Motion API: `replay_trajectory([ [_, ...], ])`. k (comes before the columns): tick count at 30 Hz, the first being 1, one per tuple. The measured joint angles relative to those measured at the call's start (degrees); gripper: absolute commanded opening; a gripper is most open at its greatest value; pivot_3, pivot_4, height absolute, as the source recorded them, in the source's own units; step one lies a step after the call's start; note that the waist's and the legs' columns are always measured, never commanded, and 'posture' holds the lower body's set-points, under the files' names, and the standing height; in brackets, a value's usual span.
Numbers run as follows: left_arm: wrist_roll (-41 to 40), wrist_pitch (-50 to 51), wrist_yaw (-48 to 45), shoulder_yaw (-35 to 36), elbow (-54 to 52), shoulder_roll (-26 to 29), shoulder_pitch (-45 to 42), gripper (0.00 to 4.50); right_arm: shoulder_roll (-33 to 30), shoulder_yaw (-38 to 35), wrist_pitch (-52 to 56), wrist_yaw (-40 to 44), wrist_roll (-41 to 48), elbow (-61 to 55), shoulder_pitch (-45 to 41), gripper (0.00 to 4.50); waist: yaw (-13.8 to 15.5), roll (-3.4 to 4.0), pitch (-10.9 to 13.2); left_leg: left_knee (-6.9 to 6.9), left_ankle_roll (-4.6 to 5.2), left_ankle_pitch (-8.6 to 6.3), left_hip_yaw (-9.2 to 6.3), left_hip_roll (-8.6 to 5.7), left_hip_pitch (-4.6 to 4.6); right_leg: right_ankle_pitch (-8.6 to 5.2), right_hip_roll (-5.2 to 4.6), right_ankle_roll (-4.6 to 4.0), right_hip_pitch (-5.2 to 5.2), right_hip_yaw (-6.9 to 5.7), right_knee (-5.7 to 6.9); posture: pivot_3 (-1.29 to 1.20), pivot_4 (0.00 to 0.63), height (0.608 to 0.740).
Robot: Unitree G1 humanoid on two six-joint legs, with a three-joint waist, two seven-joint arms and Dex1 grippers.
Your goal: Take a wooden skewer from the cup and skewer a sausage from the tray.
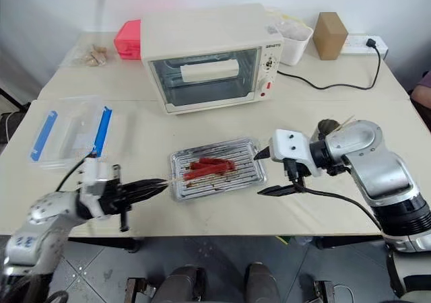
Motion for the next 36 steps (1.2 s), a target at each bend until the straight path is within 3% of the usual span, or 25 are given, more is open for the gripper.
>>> replay_trajectory([
  [6, -8.1, 1.7, 11.5, 15.2, -3.5, -4.7, 7.4, 0.00, 13.8, -10.6, -9.1, -1.4, 13.1, 5.3, 2.6, 4.48, 0.0, 0.02, 0.0, 0.02, -0.01, 0.00, -0.01, 0.12, 0.08, 0.00, 0.06, 0.00, 0.09, 0.04, 0.04, 0.00, 0.150, 0.740],
  [11, -12.3, -0.2, 24.4, 27.3, -6.2, -12.7, 14.6, 0.00, 18.2, -14.8, -7.9, -6.2, 19.4, 2.8, 6.3, 4.48, 0.1, -0.03, 0.0, 0.01, -0.01, -0.04, -0.08, 0.11, 0.08, 0.00, 0.05, 0.00, 0.21, 0.03, -0.21, 0.00, 0.150, 0.740],
  [16, -14.4, -0.4, 38.3, 32.6, -7.1, -13.9, 12.5, 0.00, 20.0, -14.2, -9.9, -7.6, 20.0, -0.8, 8.5, 4.48, 1.2, -0.06, 0.0, 0.08, -0.03, -0.03, -0.07, 0.10, 0.23, 0.00, 0.07, 0.00, 0.30, 0.07, -0.24, 0.00, 0.150, 0.740],
  [20, -13.8, 2.0, 43.9, 31.4, -6.1, -8.3, 8.0, 0.00, 19.9, -13.1, -10.9, -7.1, 19.5, -0.9, 9.2, 4.48, 1.5, -0.11, -0.1, 0.07, -0.02, -0.04, -0.06, 0.00, 0.24, 0.00, 0.04, 0.00, 0.29, 0.11, -0.23, 0.00, 0.150, 0.740],
  [25, -5.9, 7.5, 47.3, 21.2, 6.3, 2.4, -4.8, 0.00, 19.8, -11.5, -11.5, -6.8, 19.2, -1.0, 9.1, 4.48, 1.4, -0.12, -0.1, 0.01, -0.03, -0.02, -0.06, -0.07, 0.21, 0.00, 0.19, 0.00, 0.20, 0.03, 0.03, 0.00, 0.150, 0.740],
  [30, 0.7, 9.4, 49.1, 15.3, 17.7, 5.2, -13.9, 0.00, 19.4, -11.4, -11.5, -7.2, 19.1, -1.5, 9.1, 4.48, 0.4, -0.15, -0.1, -0.17, 0.00, -0.04, 0.09, -0.12, 0.11, 0.01, 0.15, 0.01, -0.18, -0.30, 0.28, 0.00, 0.150, 0.740],
  [35, 3.9, 10.6, 49.1, 13.1, 20.6, 6.0, -16.4, 0.00, 18.3, -11.4, -11.5, -7.6, 19.1, -3.0, 9.8, 4.48, -0.1, -0.15, -0.1, -0.16, 0.00, -0.04, 0.11, -0.11, 0.12, 0.01, 0.01, 0.01, -0.15, -0.84, 0.27, 0.00, 0.150, 0.740],
  [36, 3.8, 11.2, 49.1, 13.3, 20.6, 6.0, -16.4, 0.28, 18.1, -11.4, -11.5, -7.9, 19.1, -3.0, 10.2, 4.50, -0.1, -0.15, -0.1, -0.11, -0.01, -0.03, 0.11, -0.08, 0.12, 0.01, -0.02, 0.01, -0.14, -0.87, 0.28, 0.00, 0.150, 0.740],
])
